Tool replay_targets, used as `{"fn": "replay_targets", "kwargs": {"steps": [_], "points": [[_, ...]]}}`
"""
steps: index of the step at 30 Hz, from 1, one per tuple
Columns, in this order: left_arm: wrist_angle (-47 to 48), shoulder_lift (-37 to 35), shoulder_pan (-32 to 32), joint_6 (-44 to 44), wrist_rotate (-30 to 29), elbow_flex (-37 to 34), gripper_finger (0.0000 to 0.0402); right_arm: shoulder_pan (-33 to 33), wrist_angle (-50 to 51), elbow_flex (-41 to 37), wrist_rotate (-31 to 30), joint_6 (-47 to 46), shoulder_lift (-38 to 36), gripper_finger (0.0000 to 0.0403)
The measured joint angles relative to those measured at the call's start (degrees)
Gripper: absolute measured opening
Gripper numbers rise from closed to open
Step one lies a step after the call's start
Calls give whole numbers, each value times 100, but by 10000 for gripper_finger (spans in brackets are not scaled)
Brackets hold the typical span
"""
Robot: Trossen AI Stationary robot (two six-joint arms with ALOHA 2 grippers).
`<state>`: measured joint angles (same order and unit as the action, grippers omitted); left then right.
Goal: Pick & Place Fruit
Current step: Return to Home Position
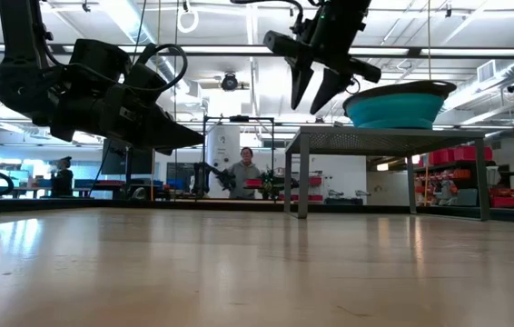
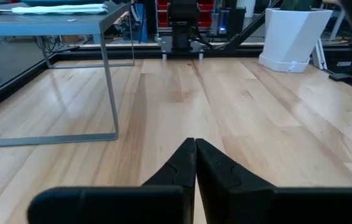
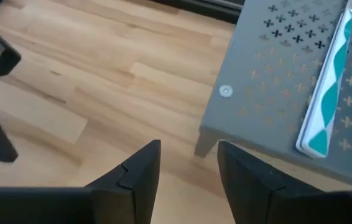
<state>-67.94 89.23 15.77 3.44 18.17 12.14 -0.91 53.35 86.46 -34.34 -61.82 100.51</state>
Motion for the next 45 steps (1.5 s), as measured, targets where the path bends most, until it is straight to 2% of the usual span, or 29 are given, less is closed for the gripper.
{"fn": "replay_targets", "kwargs": {"steps": [12,21,24,30,39,45], "points": [[0,0,0,29,-10,0,8,264,-354,-442,308,-28,2,167],[2,0,0,39,-10,0,22,275,-348,-446,47,20,2,167],[4,0,2,31,-10,0,19,275,-350,-446,-162,66,4,167],[15,0,0,39,-10,0,7,271,-348,-446,-163,140,4,167],[15,0,2,25,-10,0,22,271,-350,-446,-242,226,4,167],[20,0,2,25,-10,0,10,266,-475,-468,-423,369,9,167]]}}
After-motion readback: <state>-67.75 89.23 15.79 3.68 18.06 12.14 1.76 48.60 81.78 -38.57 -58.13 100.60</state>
